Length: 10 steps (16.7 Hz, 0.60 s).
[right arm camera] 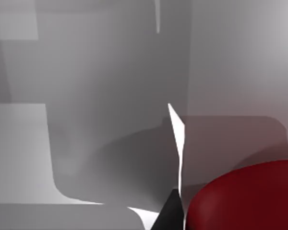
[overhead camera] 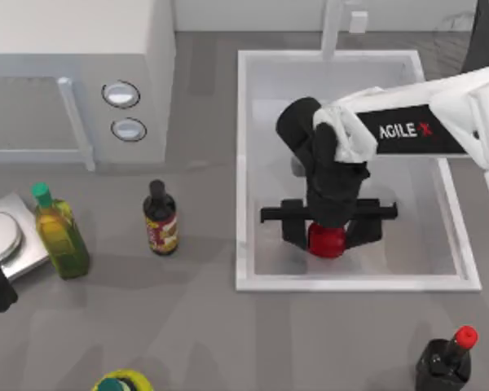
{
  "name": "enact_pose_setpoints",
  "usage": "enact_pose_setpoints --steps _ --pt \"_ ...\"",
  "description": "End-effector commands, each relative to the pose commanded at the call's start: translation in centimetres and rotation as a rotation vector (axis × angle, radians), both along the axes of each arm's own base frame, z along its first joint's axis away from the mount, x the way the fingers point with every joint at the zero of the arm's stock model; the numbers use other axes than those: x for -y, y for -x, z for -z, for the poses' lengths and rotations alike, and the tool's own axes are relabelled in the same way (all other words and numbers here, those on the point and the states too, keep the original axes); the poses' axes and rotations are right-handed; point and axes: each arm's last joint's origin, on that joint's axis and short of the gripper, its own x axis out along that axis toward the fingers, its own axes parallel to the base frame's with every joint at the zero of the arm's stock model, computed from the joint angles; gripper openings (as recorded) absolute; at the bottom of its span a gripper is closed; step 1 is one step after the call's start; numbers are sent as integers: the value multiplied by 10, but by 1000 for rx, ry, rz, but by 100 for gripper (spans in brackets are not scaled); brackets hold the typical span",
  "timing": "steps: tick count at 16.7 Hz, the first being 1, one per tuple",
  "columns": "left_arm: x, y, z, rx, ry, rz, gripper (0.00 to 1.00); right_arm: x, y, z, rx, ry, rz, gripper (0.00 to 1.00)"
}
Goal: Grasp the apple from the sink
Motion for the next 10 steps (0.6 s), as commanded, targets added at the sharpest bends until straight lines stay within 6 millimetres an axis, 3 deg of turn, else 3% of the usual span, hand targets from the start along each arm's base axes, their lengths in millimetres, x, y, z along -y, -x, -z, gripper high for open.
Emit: enact_pose_setpoints --steps 7,8,10 --pt "0 0 0 0 0 0 100 0 0 0 0 0 0 0" --pt "0 0 0 0 0 0 100 -1 -5 -29 48 0 -9 0" --pt "0 0 0 0 0 0 100 -2 -6 -31 47 1 -9 0"
